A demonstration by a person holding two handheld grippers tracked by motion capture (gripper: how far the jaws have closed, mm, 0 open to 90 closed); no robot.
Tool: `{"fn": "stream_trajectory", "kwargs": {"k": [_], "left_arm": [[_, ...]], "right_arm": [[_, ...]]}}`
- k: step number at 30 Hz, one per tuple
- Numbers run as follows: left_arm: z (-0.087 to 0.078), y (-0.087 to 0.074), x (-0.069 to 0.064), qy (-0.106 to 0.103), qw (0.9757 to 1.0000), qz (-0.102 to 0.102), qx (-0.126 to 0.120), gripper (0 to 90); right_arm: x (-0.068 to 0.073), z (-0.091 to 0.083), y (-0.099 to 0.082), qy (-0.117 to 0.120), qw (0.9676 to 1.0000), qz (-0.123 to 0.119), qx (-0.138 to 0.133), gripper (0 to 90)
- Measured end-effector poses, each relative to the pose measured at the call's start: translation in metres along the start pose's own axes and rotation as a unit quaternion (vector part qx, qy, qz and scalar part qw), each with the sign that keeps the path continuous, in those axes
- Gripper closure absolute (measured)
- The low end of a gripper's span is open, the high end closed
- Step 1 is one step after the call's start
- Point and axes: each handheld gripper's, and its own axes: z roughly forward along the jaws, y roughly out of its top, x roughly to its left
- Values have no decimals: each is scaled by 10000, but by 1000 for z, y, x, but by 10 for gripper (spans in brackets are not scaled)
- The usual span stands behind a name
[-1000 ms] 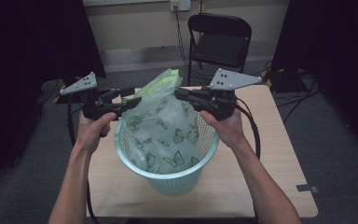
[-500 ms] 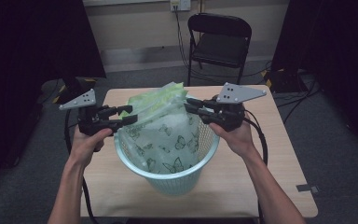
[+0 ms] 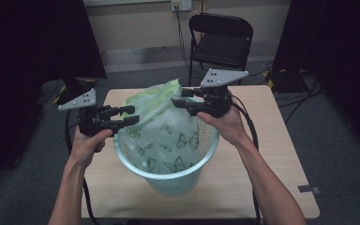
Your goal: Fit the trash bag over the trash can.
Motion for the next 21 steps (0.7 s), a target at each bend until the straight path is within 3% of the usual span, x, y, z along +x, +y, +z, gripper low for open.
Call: {"fn": "stream_trajectory", "kwargs": {"k": [2, 5, 8, 12, 16, 19, 21], "left_arm": [[-1, 10, 3, 22, 9999, 15, -124, 497], [0, 25, 5, 112, 9995, 67, -280, 476], [3, 40, 4, 74, 9991, 172, -382, 441], [6, 52, 3, -118, 9977, 299, -591, 398], [14, 52, -3, -481, 9956, 438, -674, 320], [22, 50, -8, -645, 9944, 524, -645, 343], [24, 47, -10, -647, 9944, 561, -612, 480]], "right_arm": [[4, 0, 4, 51, 9999, -124, -87, 821], [12, -2, 9, 123, 9992, -301, -243, 868], [23, -3, 16, 272, 9976, -487, -413, 881], [35, -1, 22, 464, 9951, -685, -534, 882], [41, 4, 23, 579, 9938, -776, -539, 879], [42, 8, 23, 574, 9939, -762, -561, 849], [41, 10, 22, 525, 9942, -734, -581, 793]]}}
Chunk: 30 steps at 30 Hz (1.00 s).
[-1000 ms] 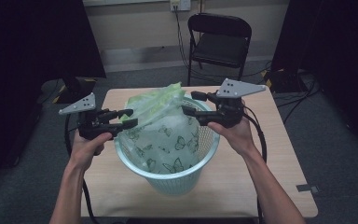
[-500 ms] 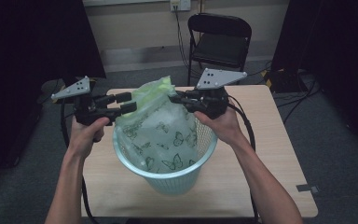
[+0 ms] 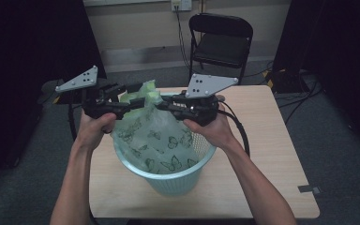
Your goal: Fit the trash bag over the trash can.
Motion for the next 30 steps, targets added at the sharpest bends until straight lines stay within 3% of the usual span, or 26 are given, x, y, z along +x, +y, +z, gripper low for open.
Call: {"fn": "stream_trajectory", "kwargs": {"k": [2, 3, 6, 8, 12, 15, 19, 27, 30], "left_arm": [[2, -2, -3, -20, 10000, 69, 69, 678], [2, -3, -3, 1, 9999, 102, 115, 823], [1, -5, -5, 162, 9997, 122, 95, 890], [1, -6, -7, 268, 9995, 128, 147, 898], [-6, -7, -6, 520, 9986, 47, 83, 900], [-21, -7, -1, 795, 9968, -63, -9, 900], [-42, -10, 4, 1000, 9947, -199, -142, 900], [-69, -21, 0, 1229, 9917, -291, -246, 900], [-79, -28, -3, 1322, 9904, -312, -266, 900]], "right_arm": [[0, 0, -1, -13, 10000, 43, -8, 750], [0, 0, -1, -77, 9999, 87, -26, 683], [0, -2, -2, -151, 9997, 149, -84, 628], [1, -3, -2, -148, 9997, 161, -120, 648], [1, -5, -1, -227, 9995, 139, -154, 848], [-2, -13, -4, -319, 9992, 183, -173, 875], [-10, -26, -10, -531, 9982, 235, -125, 894], [-26, -60, -39, -942, 9943, 494, -57, 893], [-33, -78, -57, -1187, 9909, 631, 2, 893]]}}
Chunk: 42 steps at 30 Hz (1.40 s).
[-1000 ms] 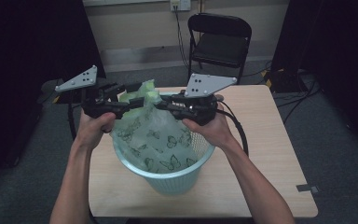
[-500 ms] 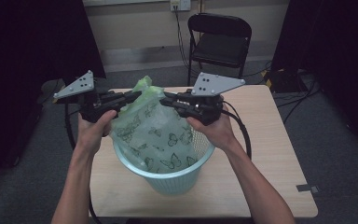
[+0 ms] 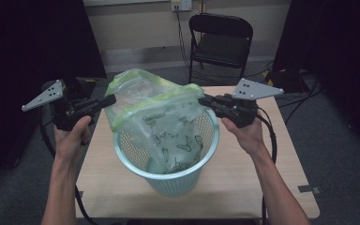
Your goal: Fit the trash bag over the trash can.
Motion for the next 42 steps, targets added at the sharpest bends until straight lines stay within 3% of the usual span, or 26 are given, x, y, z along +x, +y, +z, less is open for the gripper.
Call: {"fn": "stream_trajectory", "kwargs": {"k": [1, 5, 7, 10, 11, 12, 15, 17, 18, 20, 21, 23, 24, 26, 28, 32, 34, 36, 42], "left_arm": [[-7, -4, 0, 50, 10000, -20, 9, 900], [-18, -15, -1, 147, 9998, -108, 8, 900], [-19, -21, -2, 153, 9998, -102, 100, 900], [-15, -26, -5, 146, 9997, -158, 153, 888], [-13, -25, -5, 100, 9997, -223, 53, 696], [-12, -24, -5, 118, 9996, -250, 31, 696], [-6, -14, -7, 172, 9998, -135, -26, 417], [-1, -7, -10, 169, 9998, -71, -30, 348], [1, -6, -11, 142, 9999, -88, -33, 356], [4, -8, -10, 262, 9996, -10, 91, 662], [6, -14, -5, 362, 9991, -66, 222, 804], [6, -20, -2, 393, 9987, -112, 301, 834], [6, -29, 3, 412, 9983, -211, 344, 880], [5, -33, 6, 454, 9980, -259, 360, 886], [3, -40, 12, 492, 9972, -443, 336, 890], [1, -47, 17, 565, 9963, -523, 375, 891], [1, -50, 19, 667, 9954, -534, 432, 892], [2, -54, 23, 675, 9949, -620, 433, 892], [4, -62, 32, 711, 9933, -770, 480, 892]], "right_arm": [[-8, -12, -10, -188, 9998, 74, 38, 893], [-20, -30, -23, -458, 9987, 207, 29, 894], [-24, -39, -29, -475, 9984, 303, -8, 894], [-21, -39, -33, -512, 9984, 240, 90, 892], [-18, -35, -33, -364, 9991, 213, 101, 883], [-18, -35, -33, -364, 9991, 213, 101, 883], [-11, -28, -31, -215, 9996, 121, 160, 879], [-5, -21, -29, -175, 9996, 26, 204, 873], [-4, -19, -28, -159, 9996, 12, 228, 866], [-1, -16, -28, -125, 9996, -8, 249, 791], [-1, -16, -29, -181, 9995, 22, 261, 652], [-1, -18, -30, -209, 9994, 53, 255, 606], [-3, -23, -34, -323, 9991, 123, 261, 511], [-4, -26, -36, -346, 9990, 157, 256, 490], [-6, -33, -39, -399, 9987, 187, 243, 446], [-7, -44, -46, -457, 9984, 220, 232, 416], [-8, -47, -52, -450, 9982, 246, 297, 465], [-9, -48, -57, -406, 9982, 216, 379, 586], [-11, -43, -73, -287, 9973, 233, 627, 584]]}}
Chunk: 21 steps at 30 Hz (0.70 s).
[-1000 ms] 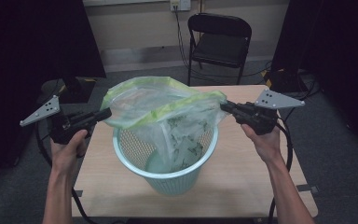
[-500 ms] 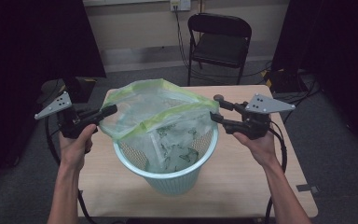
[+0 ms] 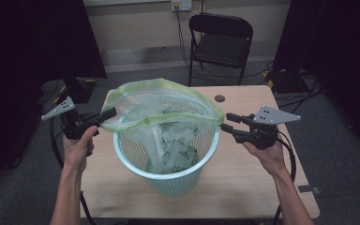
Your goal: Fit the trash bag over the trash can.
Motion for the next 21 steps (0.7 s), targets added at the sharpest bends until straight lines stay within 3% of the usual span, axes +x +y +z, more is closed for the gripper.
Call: {"fn": "stream_trajectory", "kwargs": {"k": [5, 9, 17, 21], "left_arm": [[-1, -2, 6, 2, 9999, -99, -30, 892], [3, 0, 6, -122, 9998, -116, -87, 892], [20, 13, -7, -394, 9990, 197, -22, 887], [18, 18, -16, -449, 9983, 383, 3, 887]], "right_arm": [[-4, 5, -7, -99, 9999, 49, 125, 626], [-15, 15, -4, -430, 9988, 80, 222, 682], [-39, 41, 37, -745, 9970, 77, -172, 666], [-40, 47, 60, -567, 9969, 257, -481, 582]]}}
